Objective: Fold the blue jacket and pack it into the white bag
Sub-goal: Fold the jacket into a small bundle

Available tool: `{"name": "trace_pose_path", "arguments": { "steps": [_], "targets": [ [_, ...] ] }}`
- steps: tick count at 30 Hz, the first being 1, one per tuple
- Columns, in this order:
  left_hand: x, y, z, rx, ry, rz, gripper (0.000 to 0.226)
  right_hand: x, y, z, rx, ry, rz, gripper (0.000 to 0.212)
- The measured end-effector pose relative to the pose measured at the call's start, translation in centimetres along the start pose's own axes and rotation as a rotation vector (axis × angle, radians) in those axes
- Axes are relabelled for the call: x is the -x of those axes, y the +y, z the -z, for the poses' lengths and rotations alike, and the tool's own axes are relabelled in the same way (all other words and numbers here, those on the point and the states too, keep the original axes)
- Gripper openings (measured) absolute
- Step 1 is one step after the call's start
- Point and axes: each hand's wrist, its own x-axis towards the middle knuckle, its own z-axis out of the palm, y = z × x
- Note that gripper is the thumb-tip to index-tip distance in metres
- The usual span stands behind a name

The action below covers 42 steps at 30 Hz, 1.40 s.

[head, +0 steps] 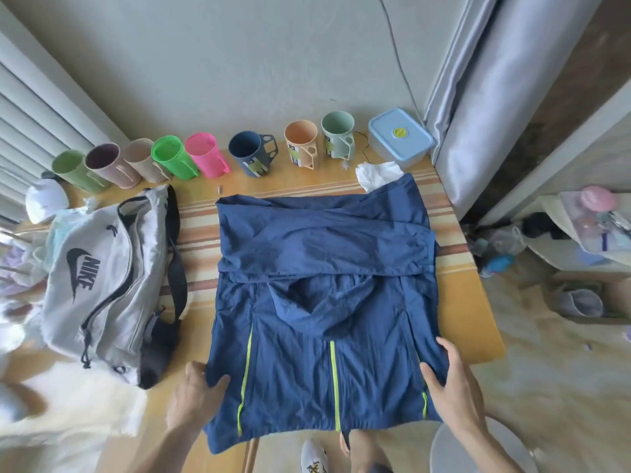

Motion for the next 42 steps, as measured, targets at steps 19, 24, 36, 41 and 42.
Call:
{"name": "trace_pose_path", "arguments": {
  "steps": [19,24,36,41,42],
  "targets": [
    [7.6,-2.9,7.1,1.15,-0.308,0.002,0.036,5.3,-4.1,11.6,-0.679,0.04,-0.344,0.018],
    [6.3,4.7,12.8,1.537,-0.42,0.033,0.022,-2.6,-10.9,14.0,-1.022,0.081,-0.308,0.033],
    [-6.3,22.1,12.3,1.083,0.021,-0.203,0.07,-21.3,-20.7,7.6,-0.685,-0.091,0.073,0.062],
    [-7.9,23.2,6.4,-0.059,0.274,-0.833,0.053,-21.3,-20.7,-0.1,0.202,-0.074,0.762,0.052],
    [-8.6,23.3,5.8,-0.224,0.259,-0.93,0.05,-21.8,-20.7,-1.3,0.295,-0.078,0.838,0.045]
  ]
}}
